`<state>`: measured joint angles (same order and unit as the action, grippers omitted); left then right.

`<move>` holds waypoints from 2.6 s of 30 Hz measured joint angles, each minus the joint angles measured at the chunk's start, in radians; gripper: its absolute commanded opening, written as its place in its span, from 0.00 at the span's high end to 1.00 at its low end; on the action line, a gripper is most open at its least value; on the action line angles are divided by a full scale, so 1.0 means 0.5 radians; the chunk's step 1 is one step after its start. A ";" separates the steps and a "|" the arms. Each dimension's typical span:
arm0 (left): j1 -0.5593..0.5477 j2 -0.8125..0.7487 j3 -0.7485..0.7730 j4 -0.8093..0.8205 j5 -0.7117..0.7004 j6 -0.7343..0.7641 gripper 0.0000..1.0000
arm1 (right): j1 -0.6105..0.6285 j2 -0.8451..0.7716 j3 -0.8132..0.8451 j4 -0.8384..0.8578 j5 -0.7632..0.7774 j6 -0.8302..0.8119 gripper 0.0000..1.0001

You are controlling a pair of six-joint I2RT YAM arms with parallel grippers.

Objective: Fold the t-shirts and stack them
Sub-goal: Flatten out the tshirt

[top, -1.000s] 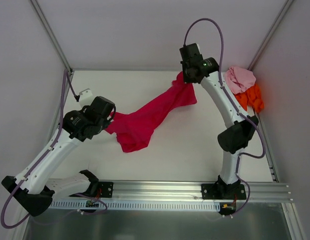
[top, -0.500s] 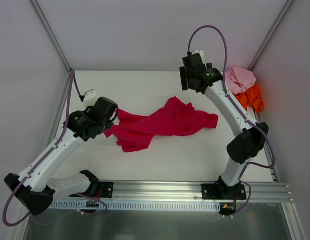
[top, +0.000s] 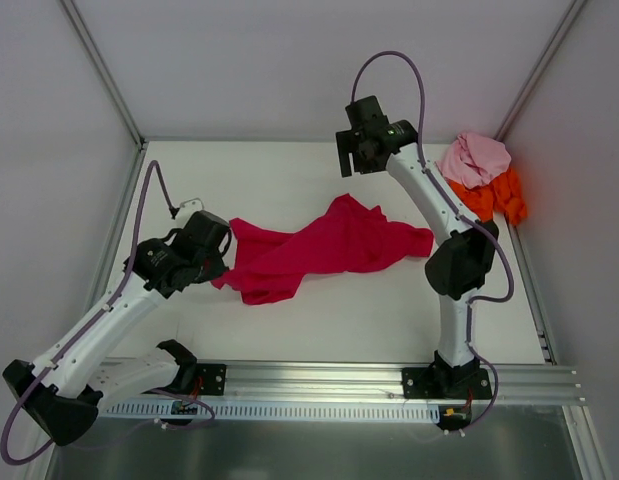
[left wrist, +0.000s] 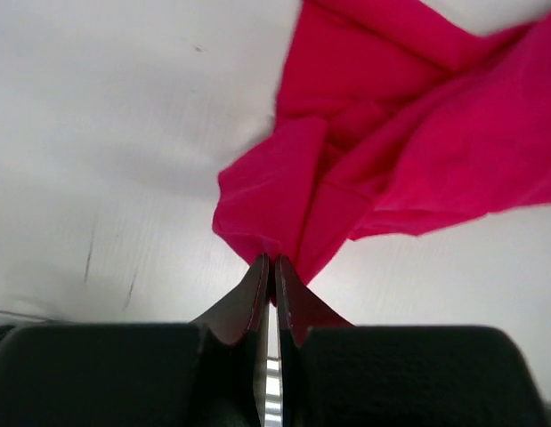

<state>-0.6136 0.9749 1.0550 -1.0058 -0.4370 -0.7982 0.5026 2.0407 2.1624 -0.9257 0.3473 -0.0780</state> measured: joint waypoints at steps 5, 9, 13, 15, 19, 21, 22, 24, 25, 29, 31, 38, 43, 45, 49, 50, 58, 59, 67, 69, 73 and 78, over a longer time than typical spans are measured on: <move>-0.002 0.090 -0.021 0.184 0.352 0.252 0.69 | -0.022 0.072 0.167 -0.044 -0.105 0.026 0.14; -0.005 0.137 -0.034 0.290 0.523 0.382 0.01 | -0.031 0.096 0.204 -0.047 -0.145 0.029 0.14; -0.005 0.138 -0.034 0.330 0.563 0.434 0.01 | -0.040 0.109 0.204 -0.063 -0.165 0.029 0.15; -0.005 0.150 -0.034 0.330 0.576 0.436 0.03 | -0.042 0.111 0.204 -0.066 -0.170 0.029 0.15; -0.005 0.270 -0.033 0.307 0.603 0.385 0.13 | -0.047 0.111 0.204 -0.066 -0.174 0.029 0.14; -0.005 0.388 -0.028 0.265 0.615 0.327 0.18 | -0.047 0.111 0.200 -0.066 -0.174 0.029 0.15; -0.005 0.464 -0.024 0.233 0.616 0.296 0.19 | -0.047 0.111 0.198 -0.066 -0.175 0.029 0.15; -0.005 0.622 0.003 0.146 0.611 0.246 0.25 | -0.047 0.111 0.197 -0.067 -0.177 0.028 0.15; -0.005 0.670 0.008 0.127 0.608 0.227 0.27 | -0.047 0.111 0.196 -0.066 -0.179 0.028 0.15; -0.004 0.720 0.027 0.040 0.581 0.150 0.35 | -0.049 0.110 0.168 -0.060 -0.182 0.026 0.15; -0.002 0.729 0.056 0.016 0.555 0.121 0.39 | -0.052 0.110 0.124 -0.057 -0.183 0.023 0.15; 0.137 0.713 -0.050 0.104 0.527 0.054 0.47 | -0.083 0.109 0.025 -0.059 -0.190 0.011 0.15; 0.261 0.678 -0.256 0.142 0.489 0.024 0.46 | -0.114 0.078 -0.060 -0.047 -0.198 0.004 0.15; 0.291 0.679 -0.259 0.163 0.488 0.021 0.47 | -0.121 0.057 -0.095 -0.044 -0.199 -0.002 0.15; 0.385 0.683 -0.259 0.235 0.474 0.034 0.47 | -0.130 0.023 -0.133 -0.042 -0.206 -0.006 0.15; 0.398 0.685 -0.259 0.255 0.466 0.053 0.47 | -0.130 0.018 -0.138 -0.040 -0.208 -0.010 0.15; 0.529 0.681 -0.420 0.571 0.523 0.179 0.48 | -0.133 -0.030 -0.175 -0.027 -0.220 -0.031 0.15; 0.537 0.681 -0.445 0.592 0.541 0.189 0.48 | -0.134 -0.036 -0.175 -0.028 -0.219 -0.033 0.14; 0.538 0.678 -0.564 0.738 0.645 0.225 0.48 | -0.146 -0.063 -0.176 -0.026 -0.220 -0.034 0.15; 0.538 0.676 -0.589 0.770 0.666 0.224 0.48 | -0.147 -0.063 -0.176 -0.026 -0.220 -0.034 0.15; 0.538 0.665 -0.655 0.846 0.707 0.220 0.48 | -0.149 -0.063 -0.176 -0.026 -0.224 -0.036 0.14; 0.538 0.667 -0.769 0.958 0.760 0.217 0.49 | -0.153 -0.066 -0.176 -0.027 -0.226 -0.040 0.15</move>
<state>-0.3447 1.3083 0.6704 -0.5270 -0.0570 -0.6895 0.4259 2.0079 2.0743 -0.9390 0.2344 -0.0978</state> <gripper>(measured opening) 0.513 0.854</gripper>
